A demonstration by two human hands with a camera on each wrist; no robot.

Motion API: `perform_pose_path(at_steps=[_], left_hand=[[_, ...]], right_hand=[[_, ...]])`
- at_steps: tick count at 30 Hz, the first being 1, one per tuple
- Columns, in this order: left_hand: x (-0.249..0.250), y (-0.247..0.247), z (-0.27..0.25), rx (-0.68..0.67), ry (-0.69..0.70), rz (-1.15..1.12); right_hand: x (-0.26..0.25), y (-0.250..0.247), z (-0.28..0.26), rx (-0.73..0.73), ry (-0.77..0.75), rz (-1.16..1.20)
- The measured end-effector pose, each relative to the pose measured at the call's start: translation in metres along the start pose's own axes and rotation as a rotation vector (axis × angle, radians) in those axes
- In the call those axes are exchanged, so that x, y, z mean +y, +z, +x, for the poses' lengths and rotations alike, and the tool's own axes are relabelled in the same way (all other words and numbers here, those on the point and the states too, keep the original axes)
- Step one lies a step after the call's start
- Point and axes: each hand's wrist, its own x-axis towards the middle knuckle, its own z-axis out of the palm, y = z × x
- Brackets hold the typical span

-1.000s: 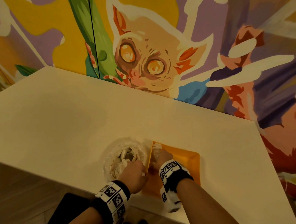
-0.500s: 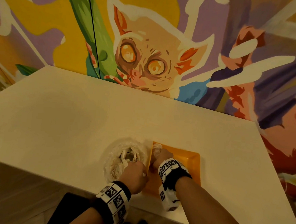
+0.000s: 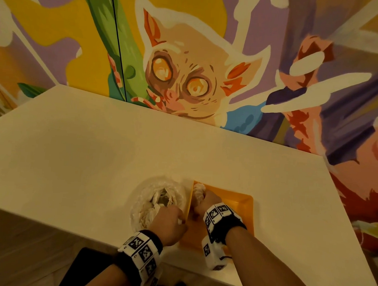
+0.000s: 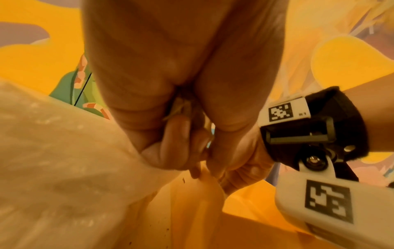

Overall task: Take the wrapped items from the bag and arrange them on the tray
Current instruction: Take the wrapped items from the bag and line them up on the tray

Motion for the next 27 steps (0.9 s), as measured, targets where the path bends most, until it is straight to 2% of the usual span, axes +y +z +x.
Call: perform_pose_path(at_steps=[7,10,12,14,16,18,20,22,27], left_hand=[[-0.009,-0.021,0.003,0.09,-0.058,-0.302],[-0.012,-0.031,0.001,0.119,-0.07,-0.529],[-0.011,-0.036,-0.003,0.131,-0.071,-0.629],[-0.012,-0.039,-0.004,0.137,-0.057,-0.681],[-0.012,-0.041,-0.005,0.154,-0.027,-0.678],[-0.011,-0.042,-0.005,0.188,0.017,-0.631],[-0.011,-0.042,-0.005,0.211,0.076,-0.589],[-0.011,-0.043,-0.006,0.201,0.129,-0.589],[-0.012,-0.045,-0.009,0.206,0.167,-0.527]], right_hand=[[0.012,-0.004,-0.006,-0.001,0.007,0.144],[0.013,-0.009,-0.009,0.014,0.006,0.169],[0.013,-0.015,-0.009,0.057,-0.024,0.147],[0.012,-0.019,-0.012,0.125,-0.074,0.237],[0.006,-0.023,-0.02,0.13,-0.177,0.418],[-0.003,-0.025,-0.033,0.051,-0.298,0.532],[-0.012,-0.022,-0.045,-0.057,-0.386,0.562],[-0.016,-0.014,-0.051,-0.103,-0.429,0.582],[-0.02,0.006,-0.051,-0.004,-0.477,0.674]])
